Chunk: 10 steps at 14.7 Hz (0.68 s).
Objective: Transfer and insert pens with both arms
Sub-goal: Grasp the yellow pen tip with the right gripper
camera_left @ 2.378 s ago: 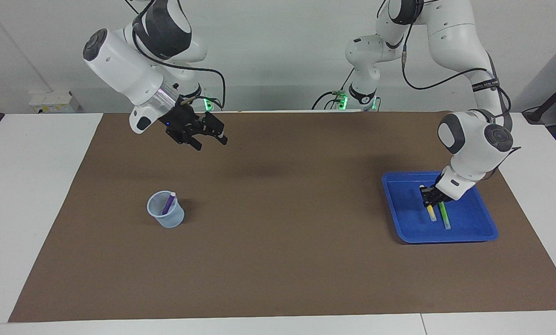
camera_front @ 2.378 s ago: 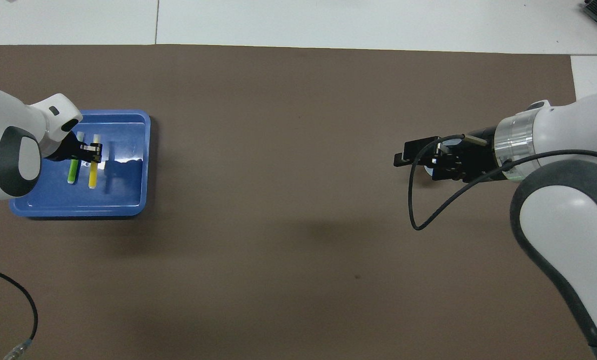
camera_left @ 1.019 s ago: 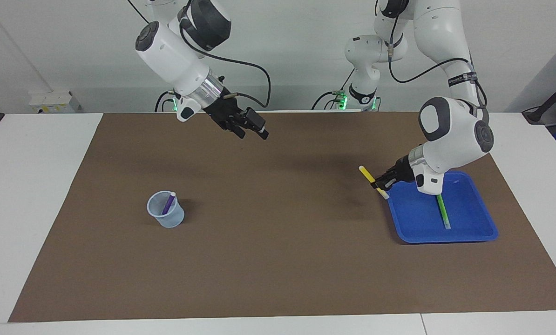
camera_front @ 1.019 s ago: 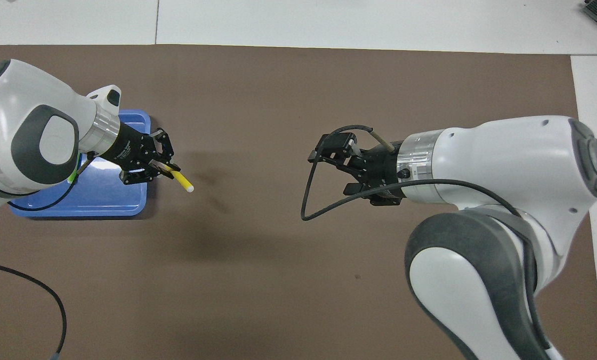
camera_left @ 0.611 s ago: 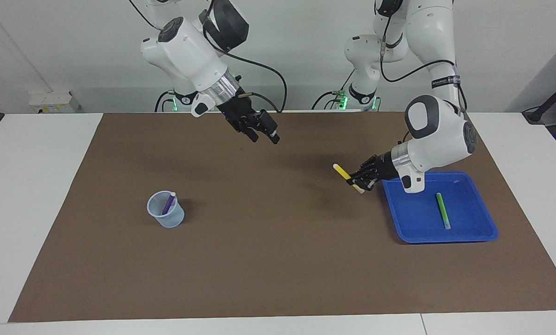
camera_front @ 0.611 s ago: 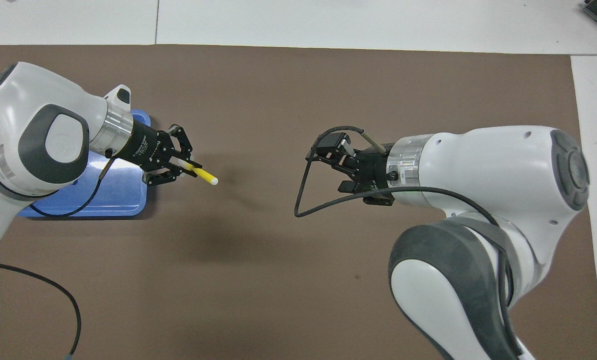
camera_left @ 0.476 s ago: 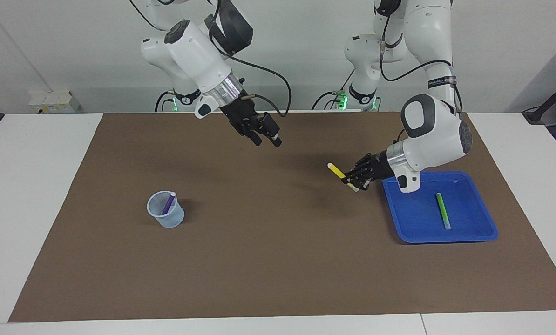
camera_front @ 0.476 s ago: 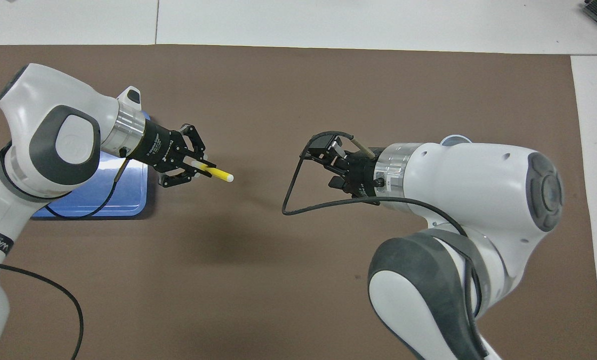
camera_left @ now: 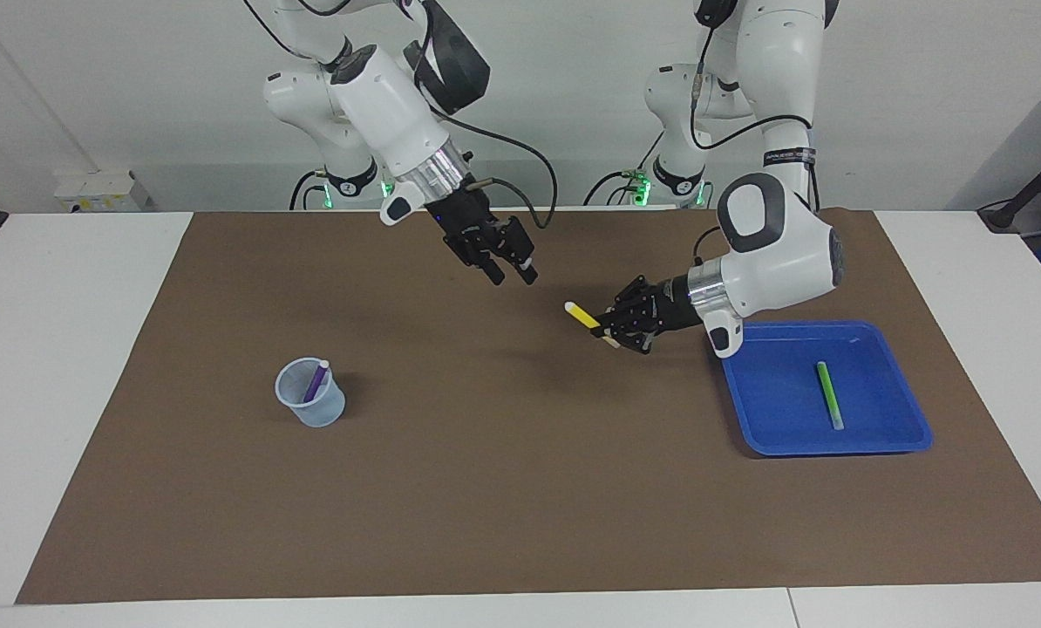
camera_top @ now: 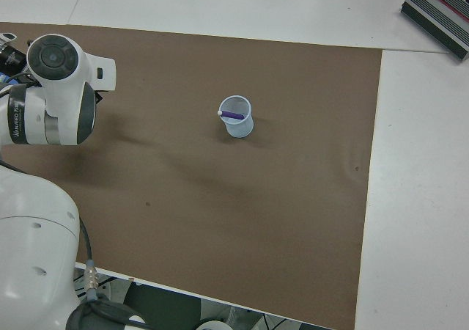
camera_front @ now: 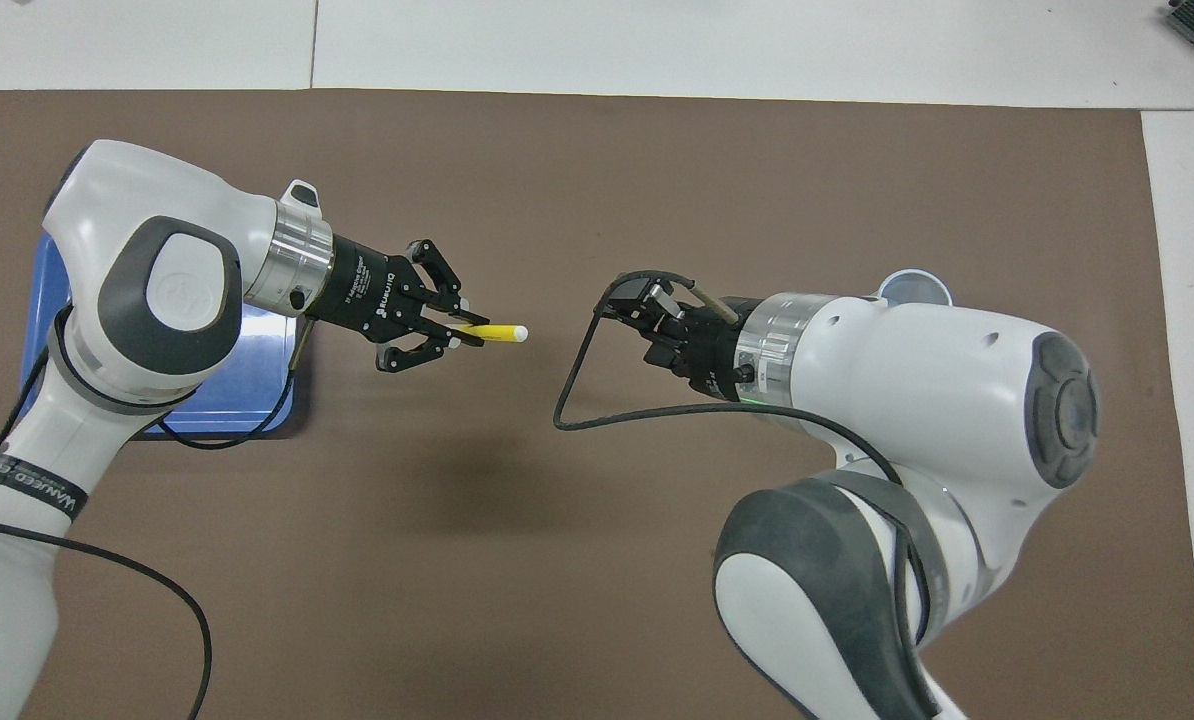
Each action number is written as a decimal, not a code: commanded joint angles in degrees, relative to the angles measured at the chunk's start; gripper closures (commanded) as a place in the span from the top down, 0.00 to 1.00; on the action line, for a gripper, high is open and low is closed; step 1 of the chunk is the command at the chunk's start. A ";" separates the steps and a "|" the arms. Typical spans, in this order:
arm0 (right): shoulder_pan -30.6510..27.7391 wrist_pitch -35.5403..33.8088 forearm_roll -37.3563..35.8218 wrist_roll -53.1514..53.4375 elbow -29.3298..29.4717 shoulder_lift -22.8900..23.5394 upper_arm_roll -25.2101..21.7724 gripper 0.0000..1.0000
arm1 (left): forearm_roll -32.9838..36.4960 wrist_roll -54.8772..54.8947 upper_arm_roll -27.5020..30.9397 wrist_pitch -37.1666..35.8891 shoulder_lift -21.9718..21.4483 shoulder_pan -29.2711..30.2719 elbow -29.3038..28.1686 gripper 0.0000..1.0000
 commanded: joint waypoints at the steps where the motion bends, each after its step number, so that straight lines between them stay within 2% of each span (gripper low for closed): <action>1: -0.02 1.71 -0.67 -4.89 -0.50 1.00 0.07 0.71 | -1.92 -3.14 0.62 3.10 -1.08 -2.90 -1.40 0.00; 5: 0.07 2.06 -0.67 -9.03 -0.41 2.32 0.07 0.69 | -4.20 -4.55 0.00 3.28 -0.91 -3.70 -1.05 0.00; 10: 1.29 2.32 -0.58 -10.27 0.47 3.90 0.16 0.60 | -4.29 -4.72 -1.49 3.63 -0.82 -3.79 -0.61 0.00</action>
